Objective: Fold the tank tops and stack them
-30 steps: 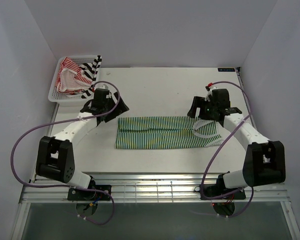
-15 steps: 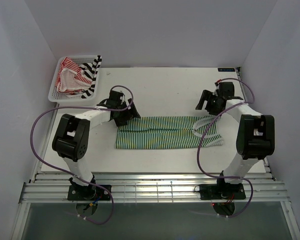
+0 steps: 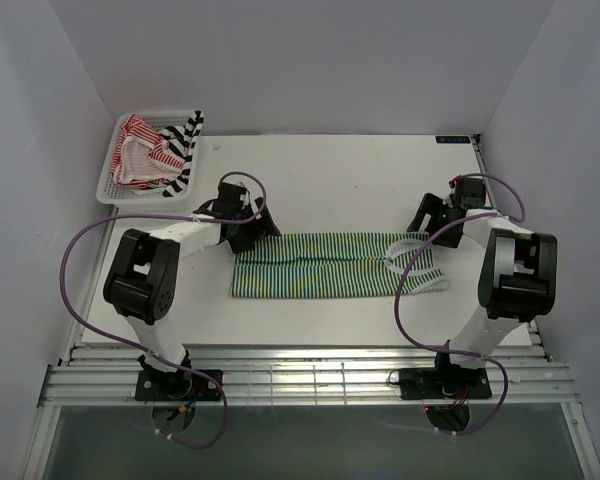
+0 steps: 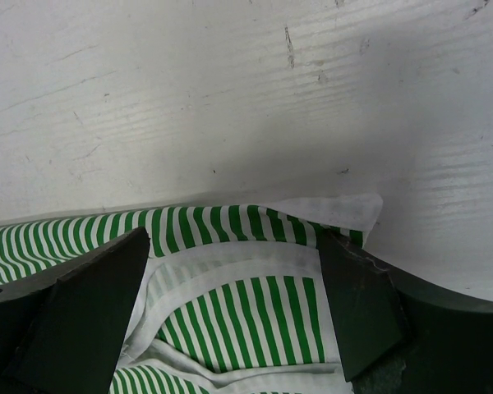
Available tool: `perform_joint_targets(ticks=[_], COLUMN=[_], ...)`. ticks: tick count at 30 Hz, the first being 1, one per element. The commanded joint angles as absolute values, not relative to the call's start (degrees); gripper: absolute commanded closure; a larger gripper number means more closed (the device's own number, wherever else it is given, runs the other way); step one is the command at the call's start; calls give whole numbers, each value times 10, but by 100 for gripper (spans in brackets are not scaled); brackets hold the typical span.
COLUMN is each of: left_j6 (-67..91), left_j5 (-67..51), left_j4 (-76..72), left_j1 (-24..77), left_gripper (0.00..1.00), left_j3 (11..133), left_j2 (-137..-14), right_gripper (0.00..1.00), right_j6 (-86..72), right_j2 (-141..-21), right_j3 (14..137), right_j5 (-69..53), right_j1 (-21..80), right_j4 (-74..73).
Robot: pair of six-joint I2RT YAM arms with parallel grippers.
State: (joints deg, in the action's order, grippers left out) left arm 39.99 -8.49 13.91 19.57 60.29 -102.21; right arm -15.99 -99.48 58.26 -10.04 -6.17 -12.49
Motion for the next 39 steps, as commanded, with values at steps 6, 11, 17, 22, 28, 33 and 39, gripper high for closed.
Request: perform_joint_targets(ticks=[6,11,17,22,28,33,39], left_j6=[420,487,618,678,630,570,527], left_j5=[-55,-65,-58,-59,-22,63,109], left_j4=[178,190,242,298,372,409,408], left_j1=[194,195,221,288,326,326,326], left_gripper=[2,2,2,2,2,2,2], left_j3=[544,463,337,311,408,499,542], left_j2=[-1009,-955,-811,-713,-679,-684,-691], right_gripper=[10,10,10,10,10,10,10], right_j6=[-153,-147,-123,-107,-98,-82,-99], right_j2=[-1048,-1114,-1220,-1269,-1242,-1162,-974], right_j3=[571,646,806,930,1018,1051,843], right_j5=[-133,-124,-113,-115,-110,-88,-55], right_j1=[-60,-24,45,106,134,139,170], right_j4=[-111,-128,-181,-220,-250,-301,-279])
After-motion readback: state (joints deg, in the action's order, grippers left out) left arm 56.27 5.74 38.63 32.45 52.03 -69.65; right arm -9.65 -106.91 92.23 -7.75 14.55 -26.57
